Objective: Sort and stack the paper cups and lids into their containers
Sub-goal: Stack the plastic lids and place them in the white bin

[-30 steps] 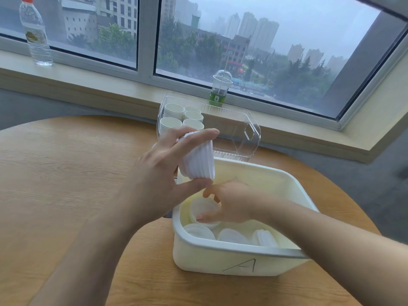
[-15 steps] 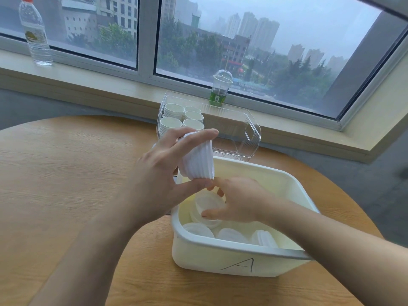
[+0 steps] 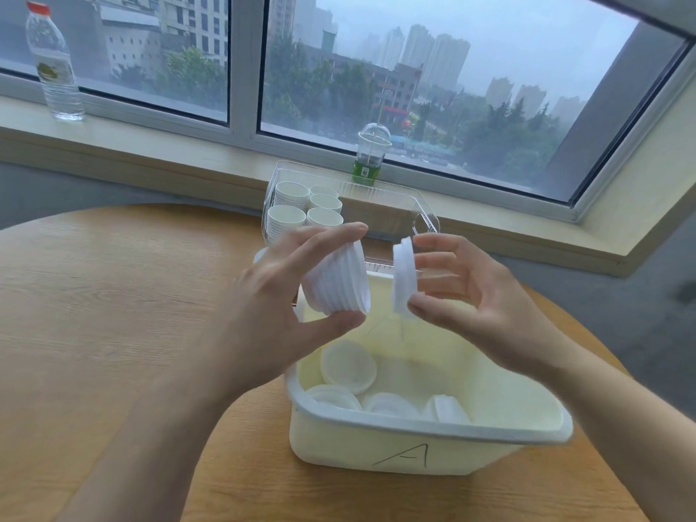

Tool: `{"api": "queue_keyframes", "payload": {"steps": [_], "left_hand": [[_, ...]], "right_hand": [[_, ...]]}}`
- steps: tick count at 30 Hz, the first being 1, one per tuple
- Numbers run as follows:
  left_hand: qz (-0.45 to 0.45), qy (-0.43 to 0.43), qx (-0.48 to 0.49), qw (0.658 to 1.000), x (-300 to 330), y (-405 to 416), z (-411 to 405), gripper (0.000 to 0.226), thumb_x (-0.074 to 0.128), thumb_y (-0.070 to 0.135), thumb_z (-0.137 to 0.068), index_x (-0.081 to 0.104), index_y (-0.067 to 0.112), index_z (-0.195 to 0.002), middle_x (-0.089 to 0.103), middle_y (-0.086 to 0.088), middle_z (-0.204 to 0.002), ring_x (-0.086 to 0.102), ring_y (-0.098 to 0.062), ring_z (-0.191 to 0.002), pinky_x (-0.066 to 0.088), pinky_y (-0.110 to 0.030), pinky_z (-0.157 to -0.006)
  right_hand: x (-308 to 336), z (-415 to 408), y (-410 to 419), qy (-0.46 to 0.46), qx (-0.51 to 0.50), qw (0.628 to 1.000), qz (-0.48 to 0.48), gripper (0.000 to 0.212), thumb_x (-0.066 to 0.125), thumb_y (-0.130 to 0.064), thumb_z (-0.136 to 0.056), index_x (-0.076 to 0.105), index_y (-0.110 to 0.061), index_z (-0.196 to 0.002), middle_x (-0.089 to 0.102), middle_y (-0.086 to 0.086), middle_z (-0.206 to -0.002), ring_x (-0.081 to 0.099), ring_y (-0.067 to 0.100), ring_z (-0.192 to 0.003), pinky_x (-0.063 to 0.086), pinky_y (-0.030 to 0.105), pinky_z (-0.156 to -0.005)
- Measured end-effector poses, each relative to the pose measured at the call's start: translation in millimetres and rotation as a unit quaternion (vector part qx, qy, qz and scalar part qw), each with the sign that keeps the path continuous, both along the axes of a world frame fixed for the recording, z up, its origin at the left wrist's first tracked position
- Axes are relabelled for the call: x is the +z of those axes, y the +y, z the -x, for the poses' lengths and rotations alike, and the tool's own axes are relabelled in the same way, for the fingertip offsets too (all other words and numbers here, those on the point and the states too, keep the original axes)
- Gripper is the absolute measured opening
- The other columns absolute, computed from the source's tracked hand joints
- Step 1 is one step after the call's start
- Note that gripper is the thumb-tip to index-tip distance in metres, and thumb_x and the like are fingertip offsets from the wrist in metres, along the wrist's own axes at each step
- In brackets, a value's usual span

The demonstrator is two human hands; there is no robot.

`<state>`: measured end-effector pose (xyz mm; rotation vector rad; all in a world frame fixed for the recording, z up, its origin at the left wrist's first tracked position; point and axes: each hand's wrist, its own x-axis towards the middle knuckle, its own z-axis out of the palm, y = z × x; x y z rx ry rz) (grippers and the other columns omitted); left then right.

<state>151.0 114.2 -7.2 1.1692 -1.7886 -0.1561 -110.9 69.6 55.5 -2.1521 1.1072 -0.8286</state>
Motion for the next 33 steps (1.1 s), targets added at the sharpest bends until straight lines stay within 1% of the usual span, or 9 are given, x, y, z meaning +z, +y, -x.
{"api": "queue_keyframes", "payload": {"steps": [2,5,11,13,19,23,27,30,33], "left_hand": [[-0.001,-0.002,-0.008,1.0,1,0,4,0.08,0.078,0.056,-0.079,0.041,0.058,-0.15,0.048,0.028,-0.15,0.048,0.001,-0.136,0.05,-0.046,-0.105],[-0.001,-0.013,-0.022,1.0,3,2,9,0.082,0.079,0.056,-0.08,0.04,0.057,-0.151,0.048,0.026,-0.15,0.048,-0.002,-0.137,0.05,-0.043,-0.105],[0.004,-0.027,-0.037,0.999,4,5,14,0.082,0.083,0.054,-0.081,0.041,0.056,-0.152,0.049,0.028,-0.147,0.047,0.003,-0.136,0.045,-0.028,-0.102],[0.004,-0.031,-0.04,0.999,4,5,15,0.082,0.081,0.055,-0.081,0.04,0.057,-0.152,0.048,0.028,-0.147,0.046,0.005,-0.136,0.042,-0.021,-0.101],[0.007,-0.034,-0.045,0.998,6,6,15,0.085,0.08,0.055,-0.079,0.037,0.061,-0.152,0.047,0.029,-0.147,0.045,0.007,-0.135,0.04,-0.017,-0.101],[0.004,-0.033,-0.052,0.998,5,5,15,0.087,0.086,0.053,-0.081,0.037,0.06,-0.153,0.048,0.027,-0.147,0.046,0.003,-0.137,0.041,-0.021,-0.102],[0.014,-0.043,-0.045,0.998,5,5,14,0.084,0.074,0.064,-0.08,0.033,0.063,-0.153,0.048,0.027,-0.147,0.046,0.004,-0.136,0.041,-0.02,-0.101],[0.013,-0.044,-0.046,0.998,3,4,13,0.083,0.071,0.065,-0.081,0.031,0.064,-0.154,0.049,0.023,-0.147,0.049,-0.002,-0.135,0.05,-0.032,-0.102],[0.006,-0.043,-0.047,0.998,2,3,12,0.079,0.071,0.065,-0.082,0.036,0.061,-0.153,0.049,0.02,-0.146,0.052,-0.008,-0.134,0.054,-0.045,-0.101]], "right_hand": [[1,-2,7,-0.01,0.028,0.999,0.026,0.071,0.088,-0.038,-0.081,0.053,-0.034,-0.143,0.069,-0.013,-0.132,0.07,0.01,-0.117,0.054,0.031,-0.102],[3,-5,11,-0.002,0.056,0.997,0.044,0.075,0.087,-0.034,-0.08,0.05,-0.033,-0.146,0.066,-0.016,-0.136,0.067,0.007,-0.122,0.053,0.029,-0.105],[2,-5,11,0.031,0.071,0.995,0.055,0.081,0.088,-0.034,-0.08,0.047,-0.032,-0.15,0.062,-0.019,-0.139,0.064,0.005,-0.126,0.053,0.03,-0.105],[3,-5,11,0.033,0.075,0.995,0.056,0.081,0.087,-0.035,-0.08,0.047,-0.033,-0.15,0.062,-0.019,-0.139,0.064,0.005,-0.127,0.053,0.03,-0.105],[8,-4,11,0.049,0.089,0.993,0.058,0.081,0.088,-0.034,-0.08,0.048,-0.032,-0.15,0.06,-0.019,-0.141,0.062,0.005,-0.128,0.052,0.029,-0.106],[10,-6,11,0.057,0.092,0.992,0.065,0.081,0.089,-0.035,-0.079,0.049,-0.034,-0.149,0.061,-0.022,-0.14,0.063,0.002,-0.126,0.052,0.026,-0.105],[9,-10,11,0.049,0.085,0.993,0.071,0.081,0.089,-0.041,-0.076,0.051,-0.038,-0.147,0.063,-0.025,-0.135,0.065,0.0,-0.122,0.052,0.024,-0.103],[7,-14,10,0.042,0.082,0.993,0.071,0.081,0.087,-0.045,-0.075,0.052,-0.04,-0.147,0.065,-0.022,-0.133,0.066,0.001,-0.12,0.053,0.026,-0.101],[4,-18,8,0.044,0.073,0.994,0.068,0.084,0.088,-0.046,-0.074,0.052,-0.036,-0.15,0.067,-0.019,-0.133,0.066,0.001,-0.119,0.054,0.027,-0.101]]}}
